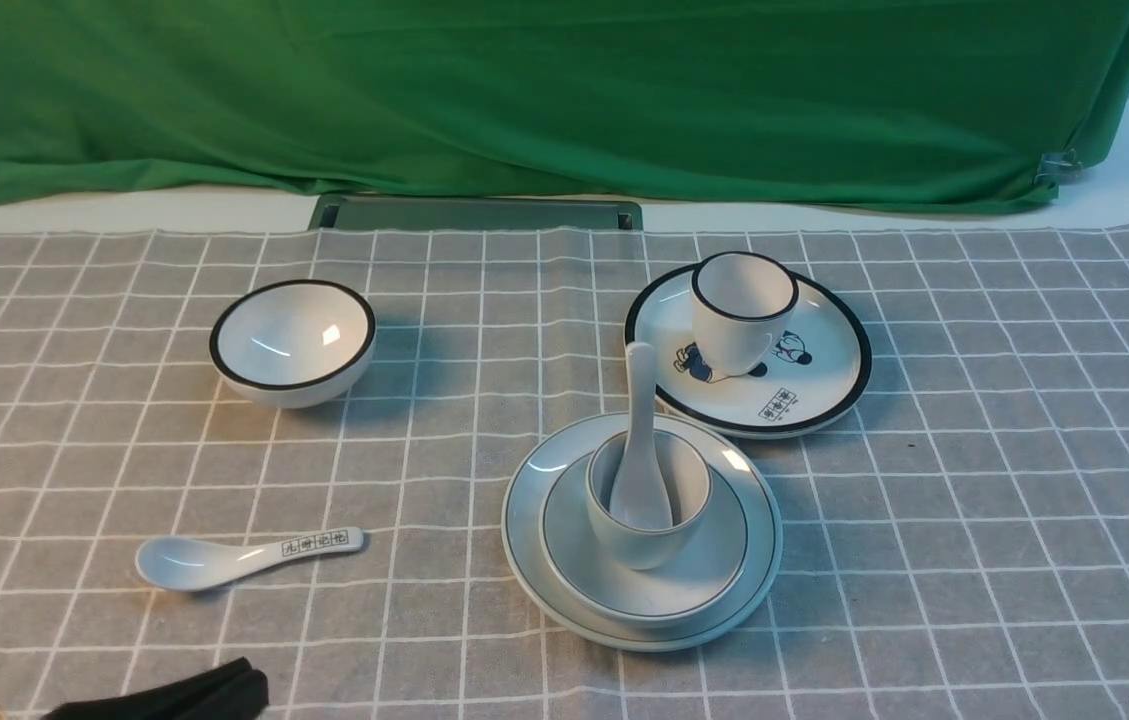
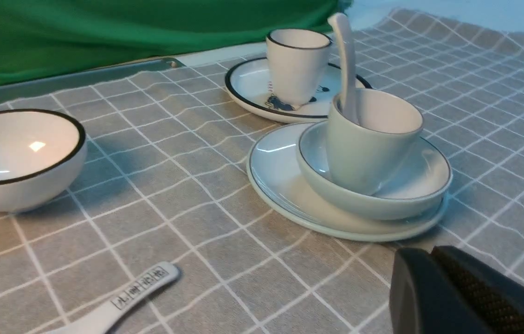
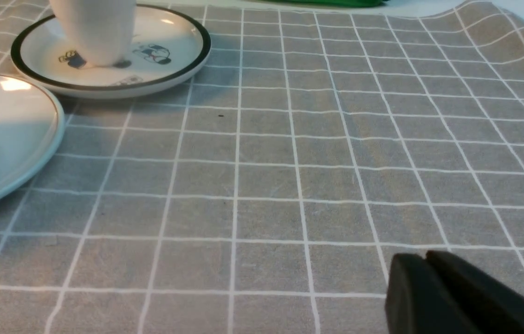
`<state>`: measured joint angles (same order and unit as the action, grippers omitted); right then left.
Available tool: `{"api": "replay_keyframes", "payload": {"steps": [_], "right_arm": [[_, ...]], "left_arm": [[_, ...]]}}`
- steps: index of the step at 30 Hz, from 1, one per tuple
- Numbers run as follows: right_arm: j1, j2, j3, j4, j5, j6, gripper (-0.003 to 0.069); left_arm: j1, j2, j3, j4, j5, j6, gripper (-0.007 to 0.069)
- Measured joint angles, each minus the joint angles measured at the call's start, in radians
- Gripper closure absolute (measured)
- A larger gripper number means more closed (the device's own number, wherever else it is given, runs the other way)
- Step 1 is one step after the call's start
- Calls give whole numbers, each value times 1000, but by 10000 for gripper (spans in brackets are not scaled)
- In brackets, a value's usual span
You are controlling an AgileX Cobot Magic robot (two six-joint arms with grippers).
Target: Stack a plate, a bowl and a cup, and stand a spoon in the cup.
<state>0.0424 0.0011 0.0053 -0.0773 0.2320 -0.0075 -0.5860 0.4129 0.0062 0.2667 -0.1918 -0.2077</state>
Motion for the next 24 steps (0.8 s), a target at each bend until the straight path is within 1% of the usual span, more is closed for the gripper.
{"api": "replay_keyframes", "payload": {"steps": [2, 3, 4, 6, 7, 8, 12, 13, 14, 16, 19, 22, 24], "right_arm": [[0, 0, 0, 0, 0, 0, 587], [0, 0, 0, 0, 0, 0, 586], [0, 0, 0, 0, 1, 0, 580], [0, 0, 0, 0, 1, 0, 572], [0, 0, 0, 0, 1, 0, 571], [0, 0, 0, 0, 1, 0, 567], [0, 0, 0, 0, 1, 0, 559], [0, 0, 0, 0, 1, 0, 553], [0, 0, 0, 0, 1, 0, 552], [0, 0, 0, 1, 1, 0, 547], [0, 0, 0, 1, 1, 0, 540], [0, 0, 0, 1, 1, 0, 531], [0, 0, 0, 1, 1, 0, 526]], "left_arm": [[41, -26, 0, -125, 0, 111, 613], [53, -29, 0, -145, 0, 120, 613], [104, -60, 0, -195, -2, 166, 613], [222, -128, 0, -236, -3, 208, 613], [244, -140, 0, -240, -3, 208, 613], [291, -163, 0, -246, -3, 208, 613], [495, -266, 0, -273, -2, 213, 613], [569, -314, 0, -290, 31, 216, 613], [606, -333, 0, -304, 54, 217, 613], [655, -373, 0, -334, 156, 229, 613], [687, -407, 0, -370, 344, 236, 613], [687, -411, 1, -381, 437, 240, 613], [687, -411, 1, -384, 443, 242, 613]]}}
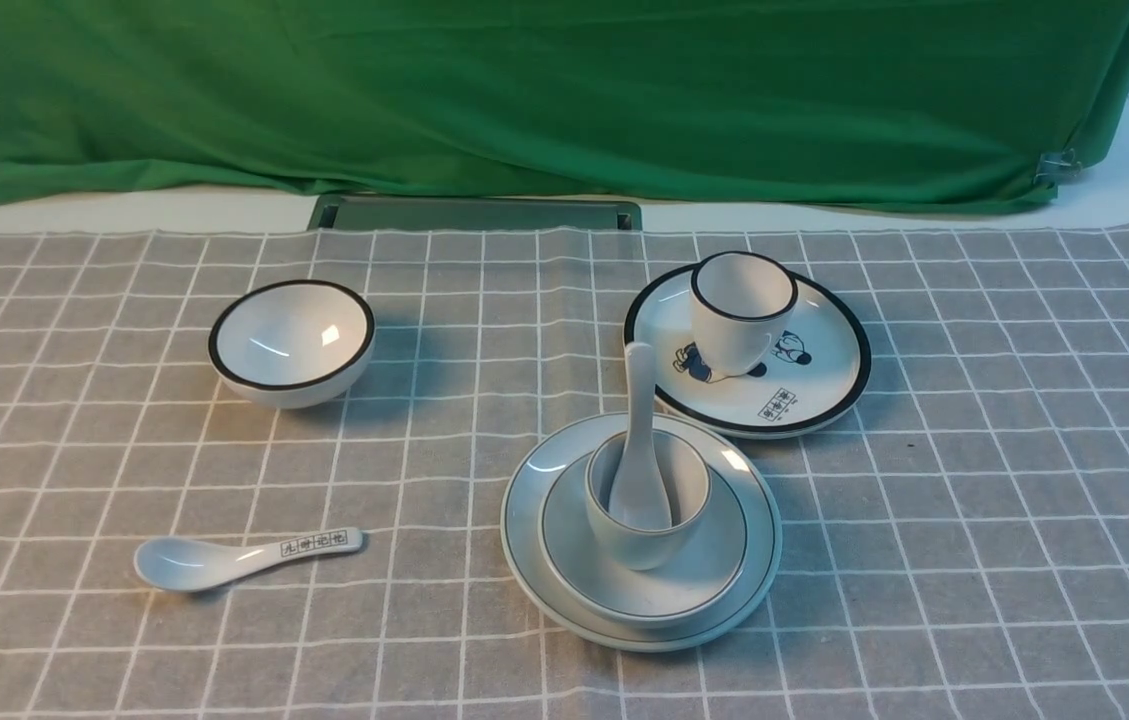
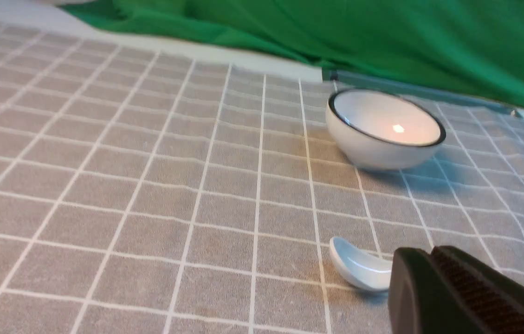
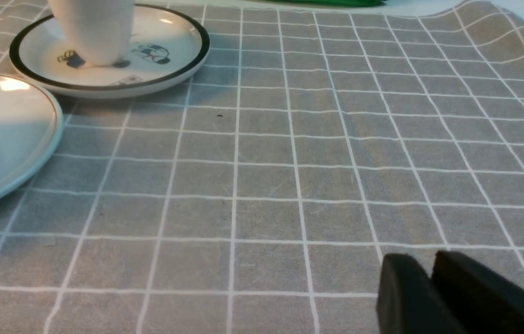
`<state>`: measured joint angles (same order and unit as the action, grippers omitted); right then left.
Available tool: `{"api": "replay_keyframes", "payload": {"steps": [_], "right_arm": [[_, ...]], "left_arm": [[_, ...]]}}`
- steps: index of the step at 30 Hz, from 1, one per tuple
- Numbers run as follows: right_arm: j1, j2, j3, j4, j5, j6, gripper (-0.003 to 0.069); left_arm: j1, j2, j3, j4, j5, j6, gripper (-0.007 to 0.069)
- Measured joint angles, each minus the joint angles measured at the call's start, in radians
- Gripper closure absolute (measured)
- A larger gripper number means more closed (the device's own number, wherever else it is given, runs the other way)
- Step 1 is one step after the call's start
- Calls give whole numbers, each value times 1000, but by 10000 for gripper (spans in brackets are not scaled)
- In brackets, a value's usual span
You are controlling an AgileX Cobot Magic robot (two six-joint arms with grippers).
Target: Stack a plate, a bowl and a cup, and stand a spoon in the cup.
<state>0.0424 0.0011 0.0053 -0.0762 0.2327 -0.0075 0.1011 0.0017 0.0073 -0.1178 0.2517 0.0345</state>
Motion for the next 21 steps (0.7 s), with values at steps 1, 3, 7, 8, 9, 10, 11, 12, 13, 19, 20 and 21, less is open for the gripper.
{"api": "replay_keyframes", "payload": {"steps": [1, 3, 7, 8, 9, 10, 11, 12, 13, 19, 20, 21], "right_arm": [[0, 0, 0, 0, 0, 0, 522], [0, 0, 0, 0, 0, 1, 519], [0, 0, 0, 0, 0, 2, 517], [0, 0, 0, 0, 0, 2, 517], [0, 0, 0, 0, 0, 2, 516], [0, 0, 0, 0, 0, 8, 515], [0, 0, 0, 0, 0, 8, 515], [0, 0, 0, 0, 0, 8, 515], [0, 0, 0, 0, 0, 8, 515], [0, 0, 0, 0, 0, 8, 509], [0, 0, 0, 0, 0, 8, 508], [0, 0, 0, 0, 0, 8, 507]], "left_arm": [[0, 0, 0, 0, 0, 1, 613], [0, 0, 0, -1, -4, 3, 613], [0, 0, 0, -1, -6, 9, 613], [0, 0, 0, -1, -6, 9, 613], [0, 0, 0, -1, -6, 9, 613], [0, 0, 0, -1, -6, 9, 613], [0, 0, 0, -1, -6, 9, 613], [0, 0, 0, -1, -6, 9, 613], [0, 0, 0, -1, -6, 9, 613], [0, 0, 0, -1, -6, 9, 613], [0, 0, 0, -1, -6, 9, 612], [0, 0, 0, -1, -6, 9, 612]]}}
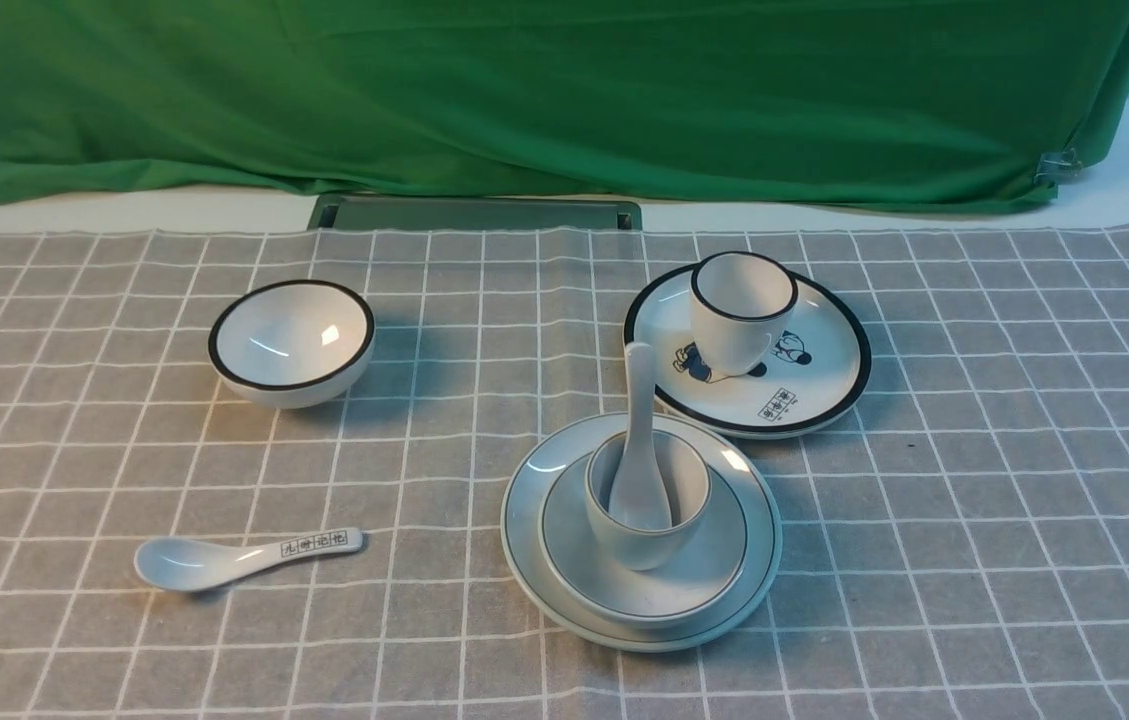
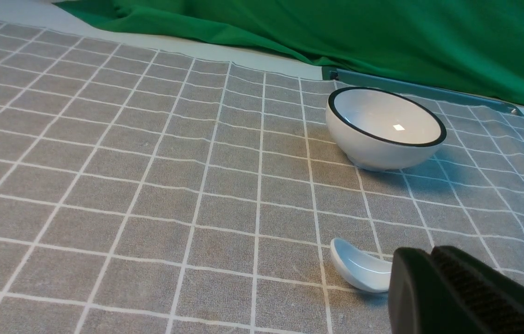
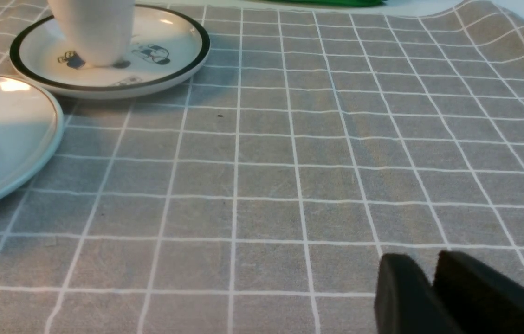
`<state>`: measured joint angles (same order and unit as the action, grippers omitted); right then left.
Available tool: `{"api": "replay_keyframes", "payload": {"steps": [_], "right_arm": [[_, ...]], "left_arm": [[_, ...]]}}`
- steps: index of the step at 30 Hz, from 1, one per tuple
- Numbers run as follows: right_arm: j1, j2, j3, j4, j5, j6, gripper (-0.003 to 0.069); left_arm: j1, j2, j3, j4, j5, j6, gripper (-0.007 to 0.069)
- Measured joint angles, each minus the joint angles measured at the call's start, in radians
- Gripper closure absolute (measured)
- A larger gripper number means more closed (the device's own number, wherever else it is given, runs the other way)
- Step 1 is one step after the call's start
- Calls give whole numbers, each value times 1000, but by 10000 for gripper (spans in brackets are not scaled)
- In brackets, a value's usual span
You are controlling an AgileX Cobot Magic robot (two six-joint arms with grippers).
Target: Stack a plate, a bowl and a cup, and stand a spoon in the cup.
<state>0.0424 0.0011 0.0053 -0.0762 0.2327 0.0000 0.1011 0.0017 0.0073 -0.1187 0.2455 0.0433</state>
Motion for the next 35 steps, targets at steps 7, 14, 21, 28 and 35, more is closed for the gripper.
{"api": "replay_keyframes", "payload": {"steps": [7, 14, 21, 28, 35], "right_arm": [[0, 0, 0, 0, 0, 0, 488], [0, 0, 0, 0, 0, 0, 466], [0, 0, 0, 0, 0, 0, 446], [0, 0, 0, 0, 0, 0, 435], [0, 0, 0, 0, 0, 0, 424]], "left_arm": [[0, 0, 0, 0, 0, 0, 612], [0, 0, 0, 0, 0, -1, 612], [0, 0, 0, 24, 0, 0, 612], [0, 0, 0, 37, 0, 0, 612], [0, 0, 0, 38, 0, 0, 611]]}}
